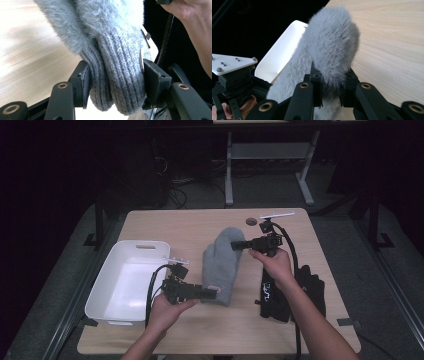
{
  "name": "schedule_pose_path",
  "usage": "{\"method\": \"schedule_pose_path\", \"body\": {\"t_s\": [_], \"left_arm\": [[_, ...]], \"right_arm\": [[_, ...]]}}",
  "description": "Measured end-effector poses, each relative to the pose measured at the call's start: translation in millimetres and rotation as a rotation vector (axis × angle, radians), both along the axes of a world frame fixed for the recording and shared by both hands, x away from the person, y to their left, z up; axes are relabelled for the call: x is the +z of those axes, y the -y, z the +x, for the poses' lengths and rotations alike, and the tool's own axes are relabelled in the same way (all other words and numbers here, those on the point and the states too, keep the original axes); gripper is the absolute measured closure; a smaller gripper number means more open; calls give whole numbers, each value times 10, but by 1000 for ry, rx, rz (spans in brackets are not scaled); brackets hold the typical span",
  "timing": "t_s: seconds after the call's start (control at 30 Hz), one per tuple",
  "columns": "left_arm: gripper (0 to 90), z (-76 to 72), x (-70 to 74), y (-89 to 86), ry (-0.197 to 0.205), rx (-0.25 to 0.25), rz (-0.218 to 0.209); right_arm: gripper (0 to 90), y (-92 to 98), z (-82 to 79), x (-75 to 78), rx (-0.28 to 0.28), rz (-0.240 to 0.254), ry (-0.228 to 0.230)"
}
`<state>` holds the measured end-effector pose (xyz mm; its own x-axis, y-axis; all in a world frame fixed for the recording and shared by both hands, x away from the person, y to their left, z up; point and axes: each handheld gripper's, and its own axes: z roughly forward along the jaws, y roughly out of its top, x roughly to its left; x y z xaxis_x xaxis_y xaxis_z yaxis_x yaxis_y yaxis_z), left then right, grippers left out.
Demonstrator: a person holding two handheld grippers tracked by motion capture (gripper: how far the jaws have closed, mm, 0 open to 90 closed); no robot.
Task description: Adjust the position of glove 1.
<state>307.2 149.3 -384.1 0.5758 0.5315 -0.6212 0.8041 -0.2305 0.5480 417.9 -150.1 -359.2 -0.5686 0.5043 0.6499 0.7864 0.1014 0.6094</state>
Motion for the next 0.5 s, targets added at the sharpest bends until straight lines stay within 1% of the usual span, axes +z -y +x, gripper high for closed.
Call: {"method": "schedule_pose_path", "body": {"t_s": [0.07, 0.1, 0.13, 0.17, 0.2, 0.23, 0.27, 0.4, 0.43, 0.47, 0.5], "left_arm": [[449, -2, 37, -38, 13, 2, 5], [449, -2, 37, -38, 13, 2, 5], [448, -12, 81, -84, 15, 7, 0], [448, -12, 81, -84, 15, 7, 0], [448, -19, 116, -124, 22, 8, 1], [448, -19, 116, -124, 22, 8, 1], [447, -29, 159, -170, 32, 15, 0], [447, -34, 220, -252, 46, 21, 0], [446, -34, 220, -252, 46, 21, 0], [446, -40, 253, -285, 49, 28, -3], [445, -46, 269, -303, 50, 29, -2]], "right_arm": [[757, -36, 0, 46, 0, 12, -2], [757, -50, 4, 62, 1, 11, 0], [756, -68, 9, 80, 3, 13, 11], [755, -93, 14, 110, 5, 16, 10], [755, -109, 16, 128, 8, 18, 14], [755, -132, 16, 153, 11, 22, 16], [753, -155, 20, 173, 12, 25, 14], [750, -252, 39, 261, 24, 31, 26], [750, -252, 39, 261, 24, 31, 26], [749, -290, 46, 297, 24, 43, 20], [749, -305, 52, 307, 27, 38, 29]]}}
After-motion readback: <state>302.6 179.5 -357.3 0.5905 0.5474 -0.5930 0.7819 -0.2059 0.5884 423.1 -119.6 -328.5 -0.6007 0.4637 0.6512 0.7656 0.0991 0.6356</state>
